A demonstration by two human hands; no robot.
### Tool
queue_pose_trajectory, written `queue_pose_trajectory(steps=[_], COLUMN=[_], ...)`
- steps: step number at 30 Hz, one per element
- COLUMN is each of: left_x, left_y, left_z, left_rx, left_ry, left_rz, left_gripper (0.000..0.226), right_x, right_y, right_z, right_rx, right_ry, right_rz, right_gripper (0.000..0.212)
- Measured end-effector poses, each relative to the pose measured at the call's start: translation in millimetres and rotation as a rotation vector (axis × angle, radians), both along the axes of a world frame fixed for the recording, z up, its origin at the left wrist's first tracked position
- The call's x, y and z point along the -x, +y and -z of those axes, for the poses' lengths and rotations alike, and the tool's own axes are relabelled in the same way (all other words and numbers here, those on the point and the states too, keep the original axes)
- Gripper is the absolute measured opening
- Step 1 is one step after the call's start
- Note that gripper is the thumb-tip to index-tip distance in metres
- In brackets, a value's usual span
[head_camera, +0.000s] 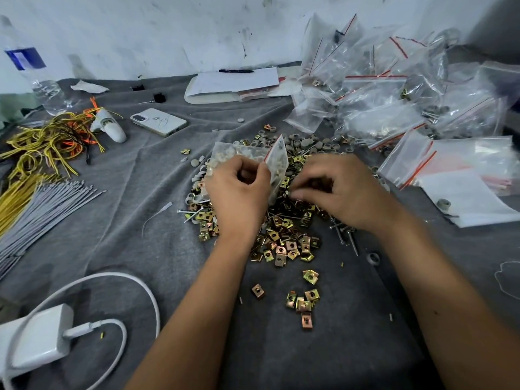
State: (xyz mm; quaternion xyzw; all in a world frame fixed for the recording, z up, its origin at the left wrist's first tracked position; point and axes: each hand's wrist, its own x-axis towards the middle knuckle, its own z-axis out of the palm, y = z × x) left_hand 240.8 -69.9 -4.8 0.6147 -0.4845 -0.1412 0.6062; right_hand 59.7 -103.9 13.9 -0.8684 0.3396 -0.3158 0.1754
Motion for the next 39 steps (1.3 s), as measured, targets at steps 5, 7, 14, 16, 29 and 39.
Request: queue_pose_trajectory(steps=[5,7,14,16,29,39], left_x=[3.6,4.7,3.2,2.5,0.5,3.4], left_y=[2.6,2.1,2.8,3.2,1.7,3.6], left_z=[2.0,3.3,-0.9,-2.3,-0.6,-1.6], left_rx=[0.025,0.033,0.048,0.050,-0.051,-0.031], left_ry=[-0.220,-0.233,-0.153,-0.108,-0.103,-0.116], left_rz=[0.153,0.173,0.059,0.003,0.089,0.106], left_gripper=[0.016,0.014,0.022,0.024,0.019,0.018], right_x=[-1.7,-4.7,-6.3,-4.9,-5.7,-9.8], right_y=[1.7,1.7,2.0,2.4,-2.6,1.4], right_z=[-3.9,-0.8,3.8,3.0,7.2,8.7], right_rx=[0.189,0.192,0.142,0.159,0.113,0.095], right_ry=[-0.286,-0.186,-0.215,-0.279,-0.031,-0.059], right_rz=[0.075,0.057,0.167,0.236,0.227,0.152], right_gripper=[0.014,0.016,0.025,0.017,0.023,0.021])
